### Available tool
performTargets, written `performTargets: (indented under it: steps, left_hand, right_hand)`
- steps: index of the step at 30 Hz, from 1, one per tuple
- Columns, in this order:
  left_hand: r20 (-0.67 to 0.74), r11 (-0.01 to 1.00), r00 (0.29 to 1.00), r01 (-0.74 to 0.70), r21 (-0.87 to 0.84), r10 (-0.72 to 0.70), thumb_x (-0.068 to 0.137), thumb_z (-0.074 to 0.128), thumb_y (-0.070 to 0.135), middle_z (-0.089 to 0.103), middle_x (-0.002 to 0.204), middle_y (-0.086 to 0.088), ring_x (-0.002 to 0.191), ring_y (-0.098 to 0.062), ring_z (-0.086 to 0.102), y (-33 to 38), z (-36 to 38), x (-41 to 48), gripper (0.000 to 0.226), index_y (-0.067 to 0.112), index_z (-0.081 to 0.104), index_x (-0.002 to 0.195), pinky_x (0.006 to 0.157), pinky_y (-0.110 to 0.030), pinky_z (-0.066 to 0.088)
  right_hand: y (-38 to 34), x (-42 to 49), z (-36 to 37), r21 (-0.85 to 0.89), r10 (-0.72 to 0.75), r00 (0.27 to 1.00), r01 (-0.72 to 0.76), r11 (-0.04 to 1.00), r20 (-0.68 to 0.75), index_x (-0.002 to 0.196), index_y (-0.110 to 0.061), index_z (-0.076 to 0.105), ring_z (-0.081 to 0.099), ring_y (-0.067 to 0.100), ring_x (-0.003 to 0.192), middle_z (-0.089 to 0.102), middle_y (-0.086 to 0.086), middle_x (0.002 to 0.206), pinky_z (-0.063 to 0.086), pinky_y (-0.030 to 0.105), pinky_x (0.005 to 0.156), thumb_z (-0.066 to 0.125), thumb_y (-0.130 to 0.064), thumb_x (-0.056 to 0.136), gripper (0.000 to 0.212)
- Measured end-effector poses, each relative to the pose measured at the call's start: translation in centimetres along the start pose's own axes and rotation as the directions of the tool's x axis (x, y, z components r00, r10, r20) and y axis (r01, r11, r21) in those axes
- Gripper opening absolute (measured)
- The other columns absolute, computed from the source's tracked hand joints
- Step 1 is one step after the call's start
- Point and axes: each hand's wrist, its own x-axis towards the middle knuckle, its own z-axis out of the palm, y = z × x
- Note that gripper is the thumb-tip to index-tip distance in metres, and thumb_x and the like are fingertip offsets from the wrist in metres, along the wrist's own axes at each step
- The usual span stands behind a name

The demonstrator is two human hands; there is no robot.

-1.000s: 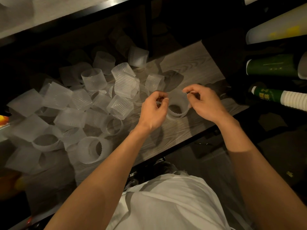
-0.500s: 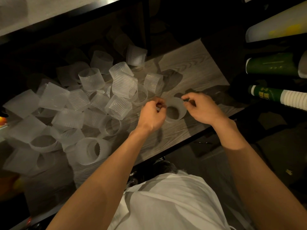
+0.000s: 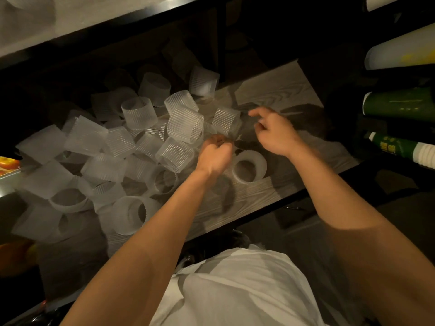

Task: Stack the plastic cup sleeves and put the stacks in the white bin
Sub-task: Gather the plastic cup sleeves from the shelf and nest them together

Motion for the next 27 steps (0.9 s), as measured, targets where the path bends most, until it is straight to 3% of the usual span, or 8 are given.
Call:
performTargets:
  steps: [3, 6, 11, 14, 16, 18, 21, 27]
  left_hand:
    - [0.040, 0.994, 0.997, 0.076, -0.078, -0.073, 0.080, 0.052, 0.027, 0.065, 0.122, -0.002, 0.113, -0.016, 0.059, 0.6, 0.0, 0.5, 0.055, 0.014, 0.057, 0.133, 0.101, -0.035, 0.047]
    - [0.054, 0.978, 0.995, 0.098, -0.183, -0.090, 0.078, 0.050, 0.025, 0.059, 0.138, -0.006, 0.129, -0.022, 0.054, 0.7, 0.2, 1.1, 0.068, 0.012, 0.047, 0.144, 0.111, -0.041, 0.043]
    - [-0.048, 0.970, 0.999, -0.019, -0.242, 0.007, 0.093, 0.057, 0.020, 0.062, 0.121, -0.001, 0.110, -0.012, 0.061, 1.5, 0.1, 1.7, 0.043, 0.016, 0.053, 0.136, 0.093, -0.029, 0.051]
    - [-0.089, 0.967, 0.983, -0.174, -0.188, 0.159, 0.096, 0.058, 0.018, 0.061, 0.110, 0.005, 0.078, 0.006, 0.063, 2.4, -0.2, 1.3, 0.035, 0.016, 0.056, 0.130, 0.069, -0.022, 0.054]
    - [-0.099, 0.951, 0.962, -0.267, -0.155, 0.254, 0.093, 0.063, 0.016, 0.062, 0.105, 0.004, 0.075, 0.002, 0.063, 2.7, -0.7, 0.7, 0.031, 0.015, 0.060, 0.125, 0.068, -0.026, 0.056]
    - [-0.062, 0.939, 0.957, -0.291, -0.184, 0.285, 0.093, 0.064, 0.013, 0.065, 0.098, 0.002, 0.074, -0.004, 0.064, 2.8, -1.2, 0.1, 0.026, 0.014, 0.063, 0.119, 0.066, -0.031, 0.057]
    - [0.053, 0.932, 0.961, -0.249, -0.264, 0.271, 0.093, 0.062, 0.007, 0.065, 0.086, -0.005, 0.069, -0.018, 0.059, 2.1, -1.7, -0.6, 0.017, 0.013, 0.068, 0.107, 0.065, -0.035, 0.051]
    - [0.158, 0.949, 0.957, -0.202, -0.244, 0.244, 0.093, 0.060, 0.004, 0.066, 0.082, -0.009, 0.069, -0.014, 0.057, -0.4, -1.6, -1.5, 0.019, 0.007, 0.074, 0.105, 0.067, -0.029, 0.052]
  right_hand:
    - [-1.4, 2.7, 1.7, -0.061, -0.062, 0.988, 0.071, 0.996, 0.138, 0.156, -0.027, 0.033, 0.029, 0.019, 0.149, 0.030, 0.000, 0.163, 0.029, 0.032, 0.120, 0.052, -0.001, 0.098, 0.067]
    - [-1.6, 4.7, 3.0, -0.049, 0.003, 0.974, 0.008, 0.999, 0.228, 0.156, -0.028, 0.032, 0.036, 0.022, 0.147, 0.035, 0.002, 0.161, 0.034, 0.039, 0.118, 0.056, -0.006, 0.099, 0.066]
    - [-0.8, 4.4, 2.2, 0.228, 0.091, 0.992, -0.109, 0.967, 0.089, 0.144, -0.022, 0.051, 0.052, 0.017, 0.131, 0.055, -0.001, 0.142, 0.047, 0.030, 0.103, 0.051, -0.003, 0.100, 0.048]
    - [-1.2, 2.3, 0.4, 0.337, 0.046, 0.999, -0.035, 0.941, -0.024, 0.134, -0.023, 0.059, 0.057, 0.001, 0.109, 0.060, -0.012, 0.118, 0.044, 0.015, 0.088, 0.051, -0.017, 0.104, 0.032]
    - [-1.4, 0.4, -1.0, 0.346, 0.014, 0.997, 0.014, 0.938, -0.077, 0.124, -0.029, 0.063, 0.060, -0.005, 0.096, 0.063, -0.018, 0.106, 0.045, 0.014, 0.081, 0.053, -0.028, 0.104, 0.022]
    - [-1.3, -1.7, -2.3, 0.343, 0.013, 0.999, 0.002, 0.939, -0.043, 0.117, -0.029, 0.064, 0.064, -0.004, 0.087, 0.065, -0.015, 0.101, 0.049, 0.016, 0.070, 0.055, -0.036, 0.103, 0.019]
    - [-0.7, -4.4, -3.1, 0.357, 0.039, 0.996, -0.067, 0.932, 0.085, 0.110, -0.023, 0.065, 0.071, 0.005, 0.079, 0.069, -0.003, 0.096, 0.053, 0.022, 0.065, 0.059, -0.032, 0.101, 0.015]
    - [0.6, -7.1, -2.4, 0.346, 0.094, 0.972, -0.166, 0.923, 0.216, 0.109, -0.017, 0.064, 0.075, 0.010, 0.081, 0.071, 0.004, 0.101, 0.054, 0.023, 0.066, 0.063, -0.026, 0.098, 0.014]
